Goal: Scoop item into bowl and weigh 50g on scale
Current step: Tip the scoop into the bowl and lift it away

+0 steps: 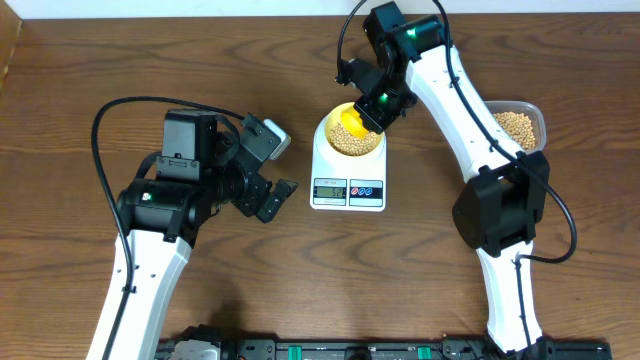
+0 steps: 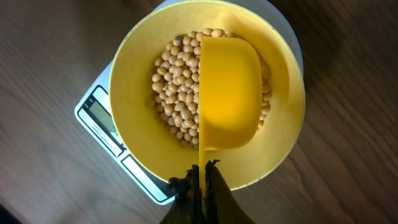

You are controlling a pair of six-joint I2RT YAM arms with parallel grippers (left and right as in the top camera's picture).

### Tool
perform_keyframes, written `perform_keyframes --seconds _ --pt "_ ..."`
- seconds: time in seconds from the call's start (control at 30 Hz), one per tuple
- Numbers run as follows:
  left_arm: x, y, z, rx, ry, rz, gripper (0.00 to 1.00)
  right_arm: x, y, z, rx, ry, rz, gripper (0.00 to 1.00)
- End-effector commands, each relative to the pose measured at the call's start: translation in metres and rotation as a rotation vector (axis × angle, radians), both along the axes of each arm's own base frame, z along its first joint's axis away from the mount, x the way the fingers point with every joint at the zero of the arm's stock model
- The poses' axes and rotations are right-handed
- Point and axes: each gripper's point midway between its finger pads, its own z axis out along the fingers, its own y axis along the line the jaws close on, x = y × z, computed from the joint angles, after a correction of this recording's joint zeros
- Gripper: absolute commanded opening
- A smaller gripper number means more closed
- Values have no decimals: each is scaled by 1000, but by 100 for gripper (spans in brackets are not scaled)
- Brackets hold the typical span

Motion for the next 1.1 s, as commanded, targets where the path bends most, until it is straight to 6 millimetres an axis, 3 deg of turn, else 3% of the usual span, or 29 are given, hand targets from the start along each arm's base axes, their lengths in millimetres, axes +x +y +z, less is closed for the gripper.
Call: perform_keyframes --seconds 0.0,0.6,0.8,1.07 --pt "0 -1 -2 -2 3 -15 98 -2 5 -6 7 22 -2 1" --pt "0 -1 -2 -2 3 -15 98 -17 23 -6 -3 37 48 1" --pt "0 -1 -2 -2 3 -15 98 -19 18 -6 3 64 14 1" --pt "0 -1 -2 -2 3 -15 98 -14 14 14 151 108 -34 1"
